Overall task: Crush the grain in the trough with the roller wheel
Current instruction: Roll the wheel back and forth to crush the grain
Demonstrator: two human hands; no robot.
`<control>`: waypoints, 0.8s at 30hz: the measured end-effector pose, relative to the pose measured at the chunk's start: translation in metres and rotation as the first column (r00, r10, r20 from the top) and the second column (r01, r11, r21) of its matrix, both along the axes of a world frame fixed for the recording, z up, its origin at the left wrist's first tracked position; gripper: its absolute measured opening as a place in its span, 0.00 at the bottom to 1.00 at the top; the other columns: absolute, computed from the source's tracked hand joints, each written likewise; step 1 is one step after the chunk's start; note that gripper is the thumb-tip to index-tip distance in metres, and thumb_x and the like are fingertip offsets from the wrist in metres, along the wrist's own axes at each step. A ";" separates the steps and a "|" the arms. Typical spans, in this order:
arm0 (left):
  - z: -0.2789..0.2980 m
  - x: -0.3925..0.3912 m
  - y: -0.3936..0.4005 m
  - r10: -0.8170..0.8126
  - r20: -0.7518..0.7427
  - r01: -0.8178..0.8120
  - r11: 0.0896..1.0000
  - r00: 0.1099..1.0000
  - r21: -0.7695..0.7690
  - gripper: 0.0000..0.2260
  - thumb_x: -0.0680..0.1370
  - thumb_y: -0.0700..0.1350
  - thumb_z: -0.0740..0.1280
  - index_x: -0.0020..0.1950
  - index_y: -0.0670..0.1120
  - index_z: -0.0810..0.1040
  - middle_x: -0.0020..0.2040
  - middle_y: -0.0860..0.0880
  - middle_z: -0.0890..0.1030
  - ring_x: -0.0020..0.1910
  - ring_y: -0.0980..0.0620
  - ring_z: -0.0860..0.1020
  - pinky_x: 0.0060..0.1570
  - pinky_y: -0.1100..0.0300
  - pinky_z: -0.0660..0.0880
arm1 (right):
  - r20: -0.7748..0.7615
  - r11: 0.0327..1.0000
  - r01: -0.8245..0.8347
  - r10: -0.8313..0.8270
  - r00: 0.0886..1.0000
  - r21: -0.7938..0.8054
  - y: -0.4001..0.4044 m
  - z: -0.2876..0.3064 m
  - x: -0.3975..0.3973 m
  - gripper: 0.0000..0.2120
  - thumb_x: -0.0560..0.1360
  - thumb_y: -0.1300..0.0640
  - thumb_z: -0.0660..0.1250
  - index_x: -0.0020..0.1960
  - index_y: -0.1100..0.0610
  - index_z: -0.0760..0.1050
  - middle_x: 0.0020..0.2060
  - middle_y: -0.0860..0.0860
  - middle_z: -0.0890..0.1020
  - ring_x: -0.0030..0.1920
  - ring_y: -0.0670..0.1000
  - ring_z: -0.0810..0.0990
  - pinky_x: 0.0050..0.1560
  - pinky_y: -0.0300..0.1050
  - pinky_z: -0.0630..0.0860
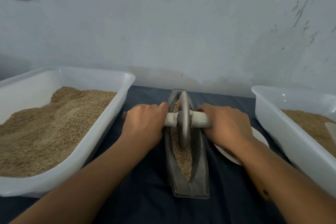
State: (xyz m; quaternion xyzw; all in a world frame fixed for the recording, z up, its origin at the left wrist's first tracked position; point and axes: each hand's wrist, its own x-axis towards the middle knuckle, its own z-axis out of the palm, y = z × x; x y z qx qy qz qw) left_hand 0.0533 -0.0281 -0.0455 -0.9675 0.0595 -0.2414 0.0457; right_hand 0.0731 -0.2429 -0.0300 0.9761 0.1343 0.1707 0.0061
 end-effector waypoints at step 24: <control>-0.001 0.025 -0.004 0.060 0.124 -0.070 0.994 0.991 0.082 0.11 0.75 0.49 0.71 0.54 0.54 0.73 0.40 0.54 0.78 0.36 0.53 0.74 0.31 0.58 0.58 | -0.076 0.999 0.038 -0.036 0.996 0.027 -0.001 0.000 0.039 0.18 0.69 0.47 0.67 0.57 0.34 0.74 0.42 0.41 0.82 0.41 0.52 0.78 0.32 0.44 0.66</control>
